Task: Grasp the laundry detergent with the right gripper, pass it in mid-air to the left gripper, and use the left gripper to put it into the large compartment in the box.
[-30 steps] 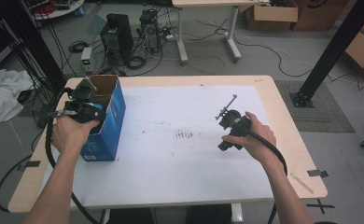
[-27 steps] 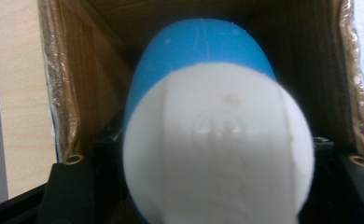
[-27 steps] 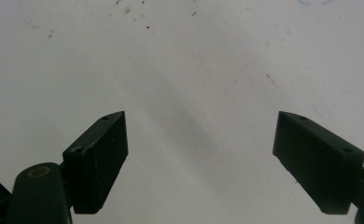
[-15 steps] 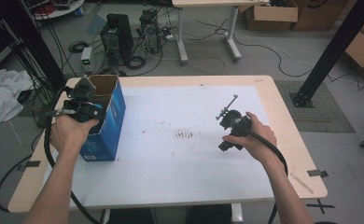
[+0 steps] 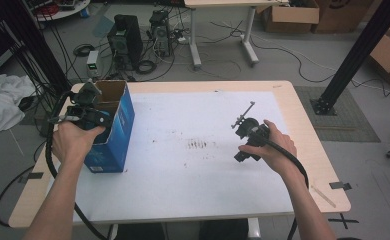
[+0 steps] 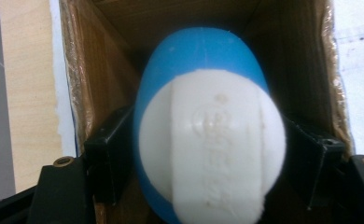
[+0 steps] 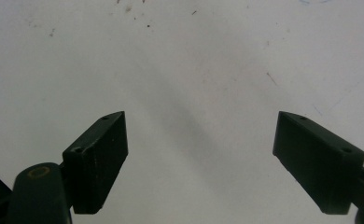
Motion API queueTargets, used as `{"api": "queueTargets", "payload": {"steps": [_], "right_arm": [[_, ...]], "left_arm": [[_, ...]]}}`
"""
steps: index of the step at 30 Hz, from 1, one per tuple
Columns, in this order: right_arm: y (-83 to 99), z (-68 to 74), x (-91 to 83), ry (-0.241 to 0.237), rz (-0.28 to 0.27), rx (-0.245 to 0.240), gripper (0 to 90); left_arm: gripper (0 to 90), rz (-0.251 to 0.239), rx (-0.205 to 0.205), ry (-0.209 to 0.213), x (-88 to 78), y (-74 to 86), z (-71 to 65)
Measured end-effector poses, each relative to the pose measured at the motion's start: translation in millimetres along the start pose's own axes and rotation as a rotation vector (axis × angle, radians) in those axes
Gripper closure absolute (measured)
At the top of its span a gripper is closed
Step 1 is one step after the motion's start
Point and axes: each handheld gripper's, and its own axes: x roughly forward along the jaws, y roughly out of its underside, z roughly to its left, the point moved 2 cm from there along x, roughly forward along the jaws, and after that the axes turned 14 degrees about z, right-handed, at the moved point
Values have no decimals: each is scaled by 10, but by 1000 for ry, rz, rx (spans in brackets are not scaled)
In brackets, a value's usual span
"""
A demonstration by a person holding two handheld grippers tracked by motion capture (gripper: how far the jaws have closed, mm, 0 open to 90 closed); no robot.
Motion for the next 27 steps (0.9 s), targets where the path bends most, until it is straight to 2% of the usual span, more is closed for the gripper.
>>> {"api": "queueTargets", "payload": {"steps": [11, 22, 27], "right_arm": [[-14, 16, -11, 4, -1, -5, 178], [-28, 26, -22, 7, 0, -15, 177], [-24, 25, -29, 7, 4, -16, 177]], "left_arm": [[247, -28, -8, 0, -136, 8, 14], [199, -46, 12, 14, -279, 1, -14], [164, -32, 14, 8, -377, -26, -26]]}}
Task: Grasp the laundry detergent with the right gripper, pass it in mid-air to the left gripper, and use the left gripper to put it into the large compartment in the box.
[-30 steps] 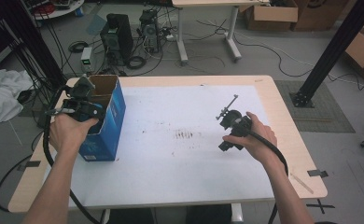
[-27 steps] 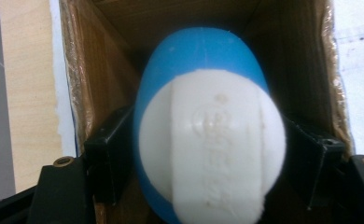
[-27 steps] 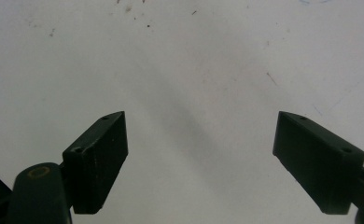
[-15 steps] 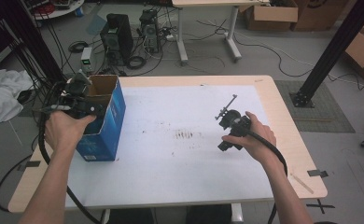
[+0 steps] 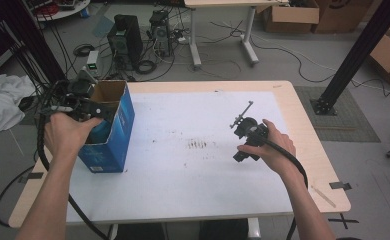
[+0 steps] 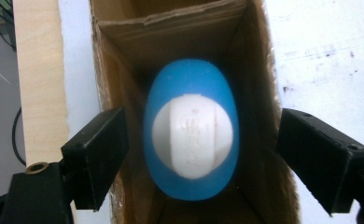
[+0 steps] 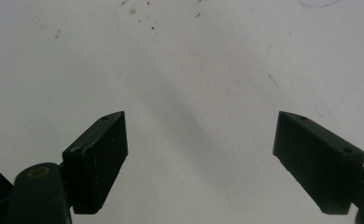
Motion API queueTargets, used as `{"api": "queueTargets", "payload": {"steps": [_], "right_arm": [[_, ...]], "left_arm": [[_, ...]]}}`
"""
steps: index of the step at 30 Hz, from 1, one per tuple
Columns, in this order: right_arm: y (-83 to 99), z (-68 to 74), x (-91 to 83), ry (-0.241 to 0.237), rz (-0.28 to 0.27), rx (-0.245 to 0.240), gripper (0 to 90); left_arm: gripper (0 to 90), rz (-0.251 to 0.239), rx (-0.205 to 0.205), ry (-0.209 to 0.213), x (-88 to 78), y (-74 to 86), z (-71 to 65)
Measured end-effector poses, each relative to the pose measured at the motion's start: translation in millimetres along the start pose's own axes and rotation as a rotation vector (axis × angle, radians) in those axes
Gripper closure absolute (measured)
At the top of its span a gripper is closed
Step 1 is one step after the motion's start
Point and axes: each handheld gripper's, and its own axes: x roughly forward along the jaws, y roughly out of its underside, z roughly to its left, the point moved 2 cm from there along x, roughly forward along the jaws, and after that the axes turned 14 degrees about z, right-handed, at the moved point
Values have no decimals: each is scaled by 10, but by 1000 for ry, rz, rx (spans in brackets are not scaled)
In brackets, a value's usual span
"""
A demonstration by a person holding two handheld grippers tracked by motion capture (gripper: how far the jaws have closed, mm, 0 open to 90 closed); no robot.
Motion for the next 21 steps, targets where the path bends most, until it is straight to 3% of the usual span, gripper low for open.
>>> {"api": "queueTargets", "payload": {"steps": [21], "right_arm": [[-10, 8, -13, 0, 4, -3, 178]], "left_arm": [[158, 23, 16, 43, -372, -69, 67]]}}
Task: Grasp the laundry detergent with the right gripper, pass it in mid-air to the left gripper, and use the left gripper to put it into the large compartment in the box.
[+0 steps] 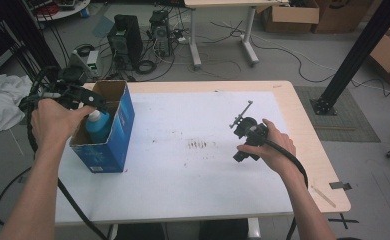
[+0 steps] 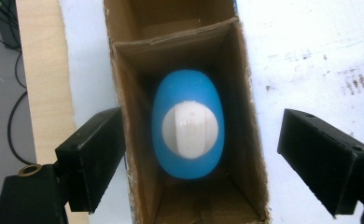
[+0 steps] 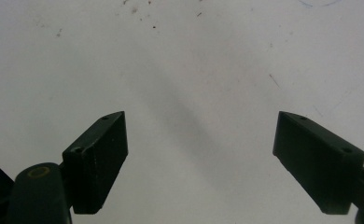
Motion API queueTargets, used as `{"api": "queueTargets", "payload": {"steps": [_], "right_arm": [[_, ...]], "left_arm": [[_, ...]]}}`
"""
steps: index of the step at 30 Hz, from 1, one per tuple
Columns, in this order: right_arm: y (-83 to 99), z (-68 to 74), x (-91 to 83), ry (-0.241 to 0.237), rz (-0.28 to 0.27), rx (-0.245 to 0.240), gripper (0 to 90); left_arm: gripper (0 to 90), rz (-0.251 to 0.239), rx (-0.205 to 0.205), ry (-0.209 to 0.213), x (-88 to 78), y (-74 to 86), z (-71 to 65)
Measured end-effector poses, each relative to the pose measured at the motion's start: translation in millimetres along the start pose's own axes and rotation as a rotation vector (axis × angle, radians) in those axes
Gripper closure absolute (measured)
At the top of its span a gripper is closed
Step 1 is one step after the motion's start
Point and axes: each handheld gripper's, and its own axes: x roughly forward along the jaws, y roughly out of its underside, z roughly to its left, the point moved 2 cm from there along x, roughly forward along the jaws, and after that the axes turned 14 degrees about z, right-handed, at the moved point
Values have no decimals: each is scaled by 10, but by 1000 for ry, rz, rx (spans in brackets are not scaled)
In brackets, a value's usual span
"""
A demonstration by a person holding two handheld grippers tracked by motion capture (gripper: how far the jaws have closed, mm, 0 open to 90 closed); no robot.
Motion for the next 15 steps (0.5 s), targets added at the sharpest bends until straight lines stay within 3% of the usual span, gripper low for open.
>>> {"api": "queueTargets", "payload": {"steps": [15], "right_arm": [[7, -9, -20, 0, -1, 9, 177]], "left_arm": [[155, -3, 25, -18, -257, -99, -28]]}}
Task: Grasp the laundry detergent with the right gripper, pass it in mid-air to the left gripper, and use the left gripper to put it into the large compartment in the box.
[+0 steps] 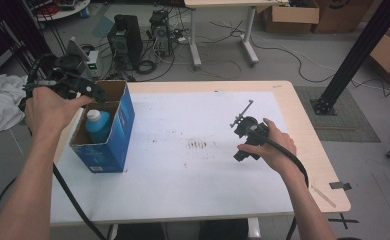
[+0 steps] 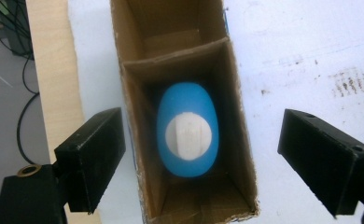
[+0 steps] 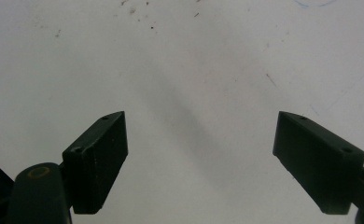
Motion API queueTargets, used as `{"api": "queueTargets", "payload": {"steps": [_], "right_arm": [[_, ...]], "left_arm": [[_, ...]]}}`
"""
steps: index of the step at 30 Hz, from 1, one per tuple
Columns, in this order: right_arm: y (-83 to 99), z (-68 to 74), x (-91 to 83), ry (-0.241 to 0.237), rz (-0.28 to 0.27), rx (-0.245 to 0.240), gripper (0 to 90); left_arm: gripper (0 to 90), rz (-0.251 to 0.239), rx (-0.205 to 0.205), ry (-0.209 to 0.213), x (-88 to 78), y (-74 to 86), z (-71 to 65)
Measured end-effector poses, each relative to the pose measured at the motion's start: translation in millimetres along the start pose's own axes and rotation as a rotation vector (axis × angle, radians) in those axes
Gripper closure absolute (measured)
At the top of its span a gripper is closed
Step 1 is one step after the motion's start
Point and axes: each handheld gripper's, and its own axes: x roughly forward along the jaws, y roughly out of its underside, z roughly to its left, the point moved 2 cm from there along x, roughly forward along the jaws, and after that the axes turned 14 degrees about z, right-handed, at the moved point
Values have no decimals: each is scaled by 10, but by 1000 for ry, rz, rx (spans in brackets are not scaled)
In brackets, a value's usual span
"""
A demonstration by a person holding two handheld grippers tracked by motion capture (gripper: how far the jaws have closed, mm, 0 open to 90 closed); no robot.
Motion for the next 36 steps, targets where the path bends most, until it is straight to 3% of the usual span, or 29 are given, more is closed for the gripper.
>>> {"api": "queueTargets", "payload": {"steps": [11, 17, 24, 30, 36], "right_arm": [[28, -20, -1, 0, 1, 4, 177], [50, -30, -13, 3, 0, 9, 177], [60, -30, -21, 5, 4, 11, 177], [69, -29, -23, 10, 9, 11, 177], [85, -28, -20, 16, 19, 9, 177]], "left_arm": [[154, 4, 46, -7, -179, -77, -106], [155, -20, 80, -3, -273, -123, -216], [156, -22, 183, -15, -265, -203, -453], [157, -7, 302, -39, -200, -261, -707], [158, 7, 405, -16, -144, -283, -902]]}}
